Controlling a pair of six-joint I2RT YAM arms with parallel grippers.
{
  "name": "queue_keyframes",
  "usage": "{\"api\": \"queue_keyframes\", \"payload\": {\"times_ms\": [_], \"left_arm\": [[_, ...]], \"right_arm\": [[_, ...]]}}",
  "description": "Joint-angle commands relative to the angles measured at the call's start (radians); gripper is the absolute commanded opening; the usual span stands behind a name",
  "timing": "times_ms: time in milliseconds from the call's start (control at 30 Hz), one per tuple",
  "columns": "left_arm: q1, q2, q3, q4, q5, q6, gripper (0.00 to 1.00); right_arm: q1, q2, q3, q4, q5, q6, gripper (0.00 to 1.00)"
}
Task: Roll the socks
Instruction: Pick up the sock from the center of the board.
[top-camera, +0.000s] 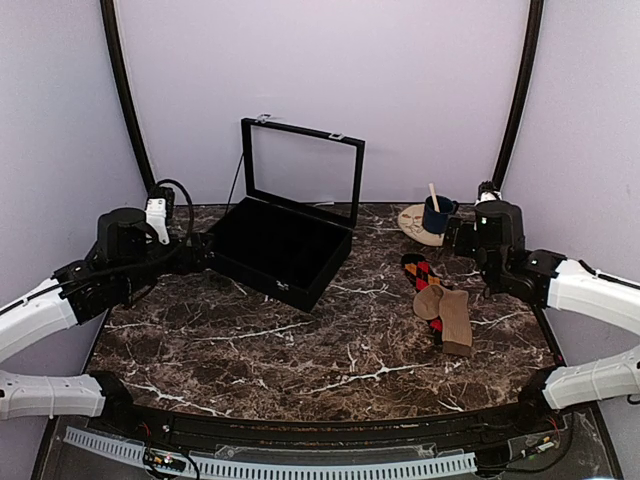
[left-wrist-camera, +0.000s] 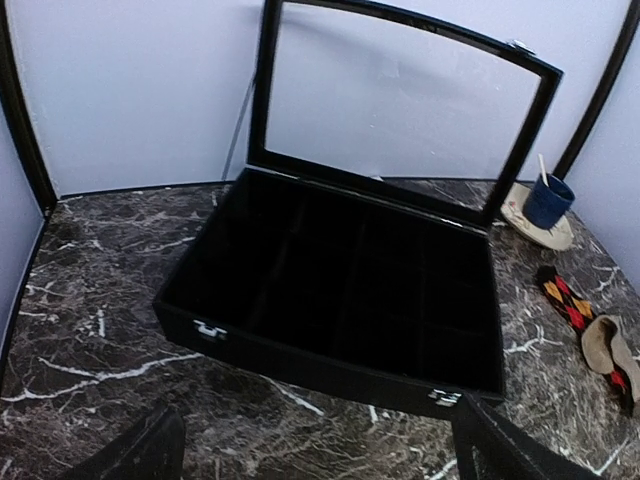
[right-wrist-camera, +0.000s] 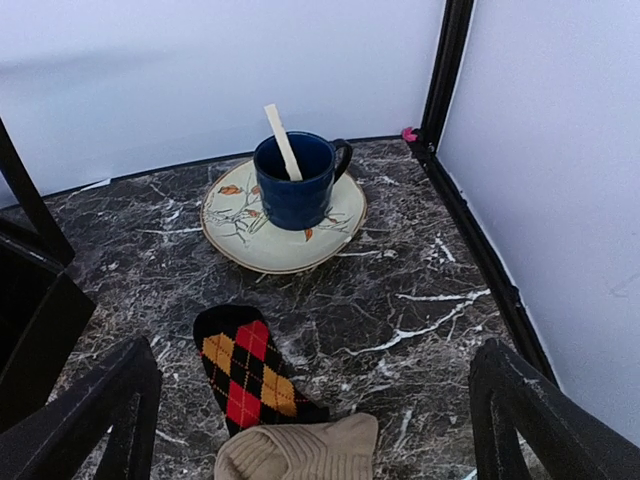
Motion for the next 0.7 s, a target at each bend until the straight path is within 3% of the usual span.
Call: {"api": "queue_keyframes", "payload": {"times_ms": [0, 67, 133, 267, 400, 667], "left_arm": [[-0.175, 0.041, 0.048, -0.077, -0.118, -0.017, 0.95], [-0.27, 0.099, 0.077, -0.08, -0.169, -0.004, 0.95], [-0.364, 0.168, 0.128, -0.095, -0.221, 0.011, 0.95], [-0.491, 0.304, 0.225, -0.121, -0.289, 0.025, 0.95], [-0.568, 0.372, 0.297, -0.138, -0.29, 0.012, 0.95], [-0.619, 0.43, 0.339, -0.149, -0.209, -0.044, 0.91]], "right_arm": [[0.013, -0.048, -0.011, 0.051, 0.154, -0.067, 1.0], [-0.013, -0.056, -0.049, 0.13, 0.108, -0.108, 1.0], [-0.051, -0.064, -0.035, 0.107, -0.054, -0.121, 1.0], [-0.058, -0.082, 0.006, -0.002, -0.206, -0.077, 0.88], [-0.052, -0.073, 0.03, -0.209, -0.22, 0.094, 0.79], [-0.022, -0.079, 0.015, -0.527, -0.236, 0.336, 0.74]]}}
